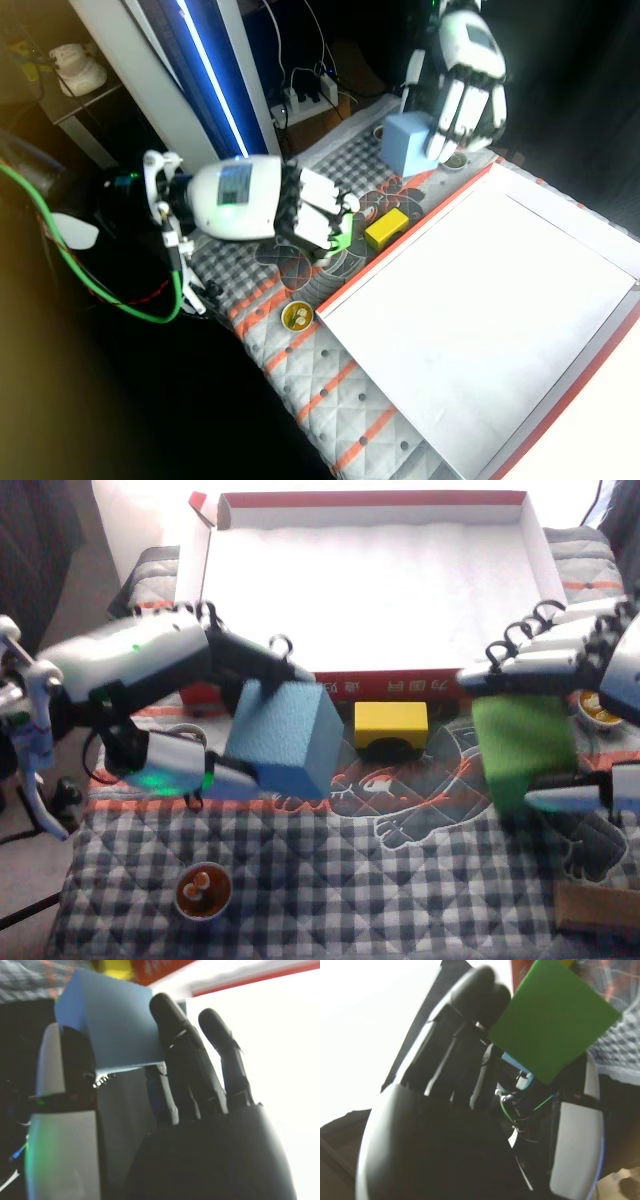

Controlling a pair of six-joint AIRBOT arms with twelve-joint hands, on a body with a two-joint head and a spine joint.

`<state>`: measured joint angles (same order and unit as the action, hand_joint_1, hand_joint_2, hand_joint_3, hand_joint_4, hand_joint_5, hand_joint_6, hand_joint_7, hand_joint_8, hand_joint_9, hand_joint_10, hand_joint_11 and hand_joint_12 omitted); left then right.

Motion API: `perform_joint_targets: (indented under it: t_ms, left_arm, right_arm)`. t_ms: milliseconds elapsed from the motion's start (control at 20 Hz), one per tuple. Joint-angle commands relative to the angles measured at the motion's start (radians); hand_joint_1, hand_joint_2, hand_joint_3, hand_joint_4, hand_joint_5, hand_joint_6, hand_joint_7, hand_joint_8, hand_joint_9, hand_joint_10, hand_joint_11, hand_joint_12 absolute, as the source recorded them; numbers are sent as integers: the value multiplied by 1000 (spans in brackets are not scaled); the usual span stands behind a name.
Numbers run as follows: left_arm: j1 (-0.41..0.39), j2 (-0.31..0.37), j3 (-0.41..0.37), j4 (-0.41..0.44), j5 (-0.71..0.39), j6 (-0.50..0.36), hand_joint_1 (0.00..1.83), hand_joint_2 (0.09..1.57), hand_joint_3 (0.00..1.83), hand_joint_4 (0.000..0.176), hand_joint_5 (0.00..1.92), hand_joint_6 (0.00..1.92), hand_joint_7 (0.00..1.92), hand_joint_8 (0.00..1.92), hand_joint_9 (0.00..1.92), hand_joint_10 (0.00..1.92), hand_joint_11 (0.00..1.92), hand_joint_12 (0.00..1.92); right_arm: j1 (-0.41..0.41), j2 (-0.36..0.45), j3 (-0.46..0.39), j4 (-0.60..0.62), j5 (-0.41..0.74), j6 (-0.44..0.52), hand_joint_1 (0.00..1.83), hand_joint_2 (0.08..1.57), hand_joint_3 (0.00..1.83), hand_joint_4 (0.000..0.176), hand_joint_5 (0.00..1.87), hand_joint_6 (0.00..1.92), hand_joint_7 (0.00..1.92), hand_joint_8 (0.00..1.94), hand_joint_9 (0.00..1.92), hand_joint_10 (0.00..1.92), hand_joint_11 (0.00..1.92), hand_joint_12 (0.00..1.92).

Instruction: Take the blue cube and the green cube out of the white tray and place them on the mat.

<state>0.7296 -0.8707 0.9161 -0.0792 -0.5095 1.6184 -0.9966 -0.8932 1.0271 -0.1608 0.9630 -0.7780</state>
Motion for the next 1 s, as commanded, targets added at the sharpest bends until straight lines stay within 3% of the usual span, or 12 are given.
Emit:
perform_joint_targets:
  t_ms: [0, 250, 450, 500, 550, 600, 650, 700, 750, 800, 900, 950]
  left_arm:
    - [-8, -1, 10, -11, -107, -6, 929, 955, 1, 101, 543, 0, 586, 35, 567, 270, 123, 1069]
    - [11, -5, 17, -48, -119, -6, 817, 916, 0, 161, 385, 0, 291, 0, 351, 1, 1, 1001]
    - [55, 13, 3, -134, -230, -7, 683, 870, 1, 176, 195, 6, 95, 4, 88, 17, 0, 379]
    - [72, 30, -15, -154, -294, -9, 636, 883, 4, 176, 106, 10, 27, 0, 17, 3, 0, 75]
    - [87, 46, -29, -157, -357, -30, 624, 879, 1, 176, 75, 5, 5, 0, 3, 0, 0, 14]
    - [97, 59, -34, -155, -406, -70, 695, 860, 0, 176, 66, 2, 0, 0, 0, 0, 0, 2]
    - [107, 70, -27, -152, -459, -136, 659, 879, 2, 176, 32, 0, 0, 0, 0, 0, 0, 0]
    - [113, 73, -13, -147, -500, -207, 639, 882, 3, 176, 51, 9, 0, 0, 3, 1, 23, 10]
    - [121, 74, 6, -136, -553, -298, 597, 900, 9, 173, 14, 2, 2, 0, 4, 1, 11, 5]
    - [133, 76, 27, -122, -613, -416, 597, 900, 9, 173, 14, 2, 2, 0, 4, 1, 11, 5]
    - [172, 82, 58, -118, -754, -607, 665, 881, 0, 176, 0, 0, 0, 0, 0, 0, 0, 0]
    - [215, 87, 63, -137, -863, -679, 674, 882, 0, 176, 0, 0, 0, 0, 4, 1, 78, 34]
  right_arm:
    - [1, -4, 3, 30, 116, 7, 474, 1050, 0, 166, 134, 2, 120, 0, 137, 0, 121, 227]
    - [-24, -9, 11, 52, 112, 30, 321, 1082, 3, 176, 2, 0, 2, 1, 0, 0, 0, 18]
    - [-24, -1, 13, 76, 141, 30, 395, 1106, 7, 176, 8, 0, 0, 0, 0, 0, 0, 0]
    - [-24, 5, 12, 93, 174, 30, 314, 1128, 15, 160, 1, 0, 0, 0, 0, 0, 0, 0]
    - [-24, 11, 12, 112, 214, 30, 291, 1119, 9, 159, 0, 0, 0, 0, 0, 0, 0, 0]
    - [-25, 18, 11, 135, 256, 30, 417, 1137, 11, 130, 0, 0, 0, 0, 0, 0, 0, 0]
    - [-27, 26, 12, 170, 315, 30, 420, 1122, 3, 149, 0, 0, 0, 0, 0, 0, 0, 0]
    - [-32, 29, 15, 197, 369, 30, 427, 1107, 0, 111, 0, 0, 0, 0, 0, 0, 0, 0]
    - [-37, 32, 16, 225, 421, 28, 506, 1076, 0, 104, 1, 0, 0, 0, 0, 0, 0, 0]
    - [-37, 39, 16, 249, 469, 19, 506, 1076, 0, 104, 1, 0, 0, 0, 0, 0, 0, 0]
    - [-28, 49, 19, 265, 539, 2, 638, 1023, 0, 157, 44, 5, 47, 4, 31, 4, 14, 4]
    - [-21, 56, 15, 265, 582, -9, 768, 994, 0, 152, 55, 6, 95, 7, 82, 9, 48, 14]
